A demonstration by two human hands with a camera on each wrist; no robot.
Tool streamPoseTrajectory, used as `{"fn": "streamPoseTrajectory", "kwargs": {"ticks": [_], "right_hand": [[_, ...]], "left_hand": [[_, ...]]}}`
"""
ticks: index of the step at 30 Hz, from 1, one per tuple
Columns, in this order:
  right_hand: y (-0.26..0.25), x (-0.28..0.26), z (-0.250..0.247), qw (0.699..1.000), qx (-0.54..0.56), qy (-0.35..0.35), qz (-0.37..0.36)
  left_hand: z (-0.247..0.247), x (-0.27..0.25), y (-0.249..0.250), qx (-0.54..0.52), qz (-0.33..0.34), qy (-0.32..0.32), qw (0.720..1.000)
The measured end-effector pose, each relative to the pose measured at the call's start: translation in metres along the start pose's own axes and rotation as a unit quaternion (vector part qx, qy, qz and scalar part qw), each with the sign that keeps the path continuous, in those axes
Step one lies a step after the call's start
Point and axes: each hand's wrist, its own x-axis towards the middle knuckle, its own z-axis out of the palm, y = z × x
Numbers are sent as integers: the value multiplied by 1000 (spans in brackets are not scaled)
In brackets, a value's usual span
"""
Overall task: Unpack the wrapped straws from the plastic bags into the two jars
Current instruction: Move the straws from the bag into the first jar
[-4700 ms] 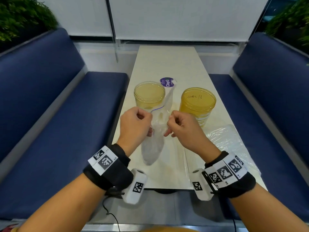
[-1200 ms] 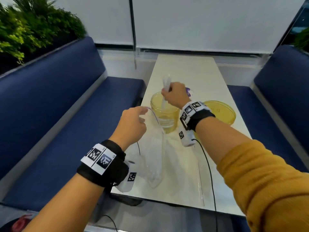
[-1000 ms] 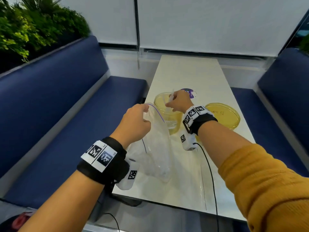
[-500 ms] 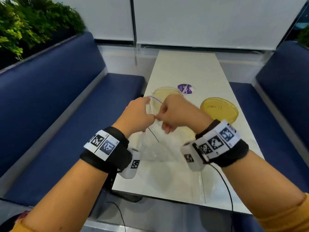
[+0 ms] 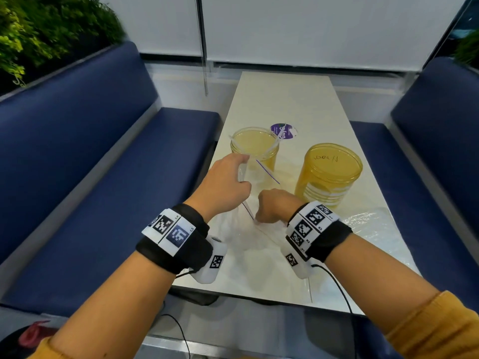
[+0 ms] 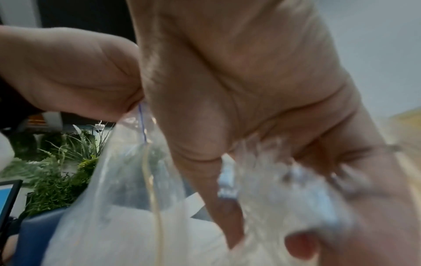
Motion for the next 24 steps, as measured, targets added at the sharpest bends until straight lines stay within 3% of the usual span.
{"fn": "streamPoseTrajectory", "kwargs": {"ticks": [9,14,18,22,24], "right_hand": [[10,-33,-40,996,-39,84,-16],[11,-70,-76,992,-28,109,-47],[7,-85,-95,987,-7,140,-76],[8,-86,-100,971,113,183,-104],[12,-84,-97,948,214,200,-123]], "left_hand": [[16,-5,-14,53,56,30,997],[32,-3,-15,31,50,46,997],[54,4,-18,-14,57,131,990],[60,17,-19,-7,47,214,976],[59,20,-22,-8,50,229,972]]}}
